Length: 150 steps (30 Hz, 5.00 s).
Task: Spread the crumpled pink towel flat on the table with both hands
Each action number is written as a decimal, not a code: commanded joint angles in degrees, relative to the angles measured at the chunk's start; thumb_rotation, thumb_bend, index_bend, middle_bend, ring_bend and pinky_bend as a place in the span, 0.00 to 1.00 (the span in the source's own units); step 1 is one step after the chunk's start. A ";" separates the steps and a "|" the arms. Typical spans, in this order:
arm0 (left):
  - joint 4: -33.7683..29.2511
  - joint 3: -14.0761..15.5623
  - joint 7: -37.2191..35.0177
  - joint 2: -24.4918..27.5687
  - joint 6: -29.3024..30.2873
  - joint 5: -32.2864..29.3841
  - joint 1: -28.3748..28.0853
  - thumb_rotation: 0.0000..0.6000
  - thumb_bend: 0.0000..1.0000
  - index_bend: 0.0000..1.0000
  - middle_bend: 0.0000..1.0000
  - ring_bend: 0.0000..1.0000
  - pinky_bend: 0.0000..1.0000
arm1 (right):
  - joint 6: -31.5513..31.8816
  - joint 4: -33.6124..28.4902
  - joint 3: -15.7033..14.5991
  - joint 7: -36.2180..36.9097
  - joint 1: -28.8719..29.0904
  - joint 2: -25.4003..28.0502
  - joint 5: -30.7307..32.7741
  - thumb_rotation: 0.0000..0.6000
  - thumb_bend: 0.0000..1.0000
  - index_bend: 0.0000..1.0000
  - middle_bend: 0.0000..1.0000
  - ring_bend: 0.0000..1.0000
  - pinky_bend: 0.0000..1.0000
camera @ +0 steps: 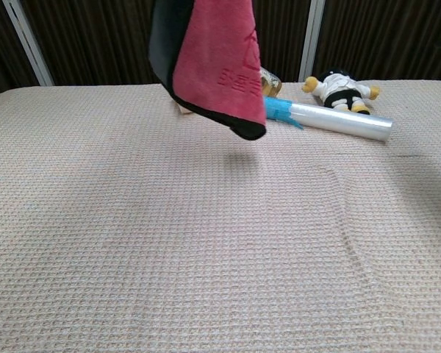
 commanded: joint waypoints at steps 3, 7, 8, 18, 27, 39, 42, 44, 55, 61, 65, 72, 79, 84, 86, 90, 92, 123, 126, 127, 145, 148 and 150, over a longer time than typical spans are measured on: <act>0.71 0.00 -2.57 1.69 0.19 0.58 -0.38 1.00 0.45 0.65 0.15 0.00 0.00 | -0.65 0.82 -0.11 0.85 0.53 -0.15 0.25 1.00 0.41 0.00 0.00 0.00 0.00; 1.19 1.47 -2.51 1.63 -0.44 -0.23 -1.31 1.00 0.47 0.67 0.16 0.00 0.00 | -1.15 1.85 -0.26 1.28 0.94 -0.61 0.69 1.00 0.41 0.00 0.00 0.00 0.00; 1.38 1.91 -2.23 1.44 -0.54 -0.68 -1.61 1.00 0.47 0.67 0.16 0.00 0.00 | -1.25 2.11 -0.29 1.35 1.04 -0.75 0.80 1.00 0.41 0.00 0.00 0.00 0.00; 7.28 6.01 0.73 -6.52 -0.12 -4.84 -7.66 1.00 0.48 0.68 0.17 0.00 0.00 | -2.90 2.73 0.51 2.97 2.57 -1.38 2.39 1.00 0.41 0.00 0.00 0.00 0.00; 14.02 8.66 -3.30 -15.72 -0.03 0.71 -11.66 1.00 0.48 0.67 0.16 0.00 0.00 | -6.32 0.17 1.28 7.25 3.28 0.78 4.56 1.00 0.41 0.00 0.00 0.00 0.00; 22.02 7.42 -9.42 -22.10 2.02 6.57 -14.58 1.00 0.48 0.67 0.16 0.00 0.00 | -8.77 -5.44 0.64 11.88 3.15 2.31 5.34 1.00 0.41 0.00 0.00 0.00 0.00; 22.48 6.63 -11.18 -22.93 2.64 8.26 -15.35 1.00 0.48 0.67 0.16 0.00 0.00 | -8.60 -6.62 0.32 11.42 3.26 2.27 5.37 1.00 0.41 0.00 0.00 0.00 0.00; 22.54 6.53 -12.81 -23.12 3.30 10.40 -15.50 1.00 0.48 0.68 0.16 0.00 0.00 | -8.21 -7.13 0.12 11.08 3.14 2.37 5.35 1.00 0.41 0.00 0.00 0.00 0.00; 23.55 9.82 -20.55 -21.45 4.81 17.37 -11.48 1.00 0.48 0.68 0.16 0.00 0.00 | -7.00 -8.36 -0.83 10.24 2.86 2.50 5.30 1.00 0.41 0.00 0.00 0.00 0.00; 25.53 11.79 -22.56 -21.25 4.98 16.90 -8.29 1.00 0.48 0.68 0.16 0.00 0.00 | -6.82 -8.85 -1.75 8.32 3.33 1.23 5.71 1.00 0.41 0.00 0.00 0.00 0.00; 26.98 12.70 -23.73 -21.46 4.58 17.30 -7.20 1.00 0.48 0.68 0.16 0.00 0.00 | -6.26 -9.08 -2.11 6.72 3.70 0.05 6.15 1.00 0.41 0.00 0.00 0.00 0.00; 28.30 12.66 -24.70 -22.78 3.56 18.01 -7.41 1.00 0.48 0.68 0.16 0.00 0.00 | -5.72 -9.22 -2.86 5.02 4.03 -1.76 6.78 1.00 0.41 0.00 0.00 0.00 0.00; 28.24 10.86 -22.62 -24.92 2.57 17.34 -9.62 1.00 0.48 0.68 0.17 0.00 0.00 | -5.33 -9.49 -2.79 4.12 4.53 -2.73 7.16 1.00 0.41 0.00 0.00 0.00 0.00; 28.01 8.64 -18.47 -26.95 2.09 15.61 -12.58 1.00 0.48 0.68 0.17 0.00 0.00 | -5.41 -9.36 -2.62 4.75 4.47 -2.53 7.62 1.00 0.41 0.00 0.00 0.00 0.00; 28.23 7.57 -15.76 -28.30 2.10 13.98 -14.05 1.00 0.48 0.68 0.17 0.00 0.00 | -5.47 -9.13 -2.53 5.43 4.28 -2.16 7.73 1.00 0.41 0.00 0.00 0.00 0.00; 29.15 6.24 -11.61 -30.89 2.37 10.90 -16.14 1.00 0.48 0.68 0.17 0.00 0.00 | -5.42 -9.15 -2.46 6.66 3.87 -1.46 7.47 1.00 0.41 0.00 0.00 0.00 0.00; 29.75 5.23 -9.93 -32.71 2.47 8.96 -17.54 1.00 0.48 0.68 0.17 0.00 0.00 | -5.37 -9.27 -2.38 7.38 3.64 -1.02 7.35 1.00 0.41 0.00 0.00 0.00 0.00; 39.33 3.16 -2.56 -38.56 6.02 1.96 -21.39 1.00 0.48 0.68 0.18 0.00 0.00 | -3.31 -11.15 -2.51 11.12 1.30 0.98 6.79 1.00 0.41 0.00 0.00 0.00 0.00; 39.19 3.58 -2.82 -38.41 6.00 2.24 -21.07 1.00 0.48 0.68 0.18 0.00 0.00 | -2.99 -11.35 -2.63 11.52 0.98 0.94 6.59 1.00 0.41 0.00 0.00 0.00 0.00; 39.20 3.66 -2.87 -38.38 6.00 2.32 -21.02 1.00 0.48 0.68 0.18 0.00 0.00 | -2.92 -11.44 -2.73 11.62 0.85 0.99 6.50 1.00 0.41 0.00 0.00 0.00 0.00; 41.22 3.62 -2.09 -39.49 4.82 2.33 -22.62 1.00 0.48 0.68 0.17 0.00 0.00 | -3.37 -10.90 -4.67 13.99 -0.50 -0.32 4.70 1.00 0.41 0.00 0.00 0.00 0.00; 41.59 3.27 -1.39 -39.65 4.40 1.70 -23.16 1.00 0.48 0.68 0.17 0.00 0.00 | -3.65 -10.50 -4.25 14.53 -0.39 -0.12 5.04 1.00 0.41 0.00 0.00 0.00 0.00; 41.99 3.06 -1.16 -40.13 4.07 1.31 -23.69 1.00 0.48 0.68 0.17 0.00 0.00 | -3.80 -10.36 -4.06 15.08 -0.42 0.19 4.93 1.00 0.41 0.00 0.00 0.00 0.00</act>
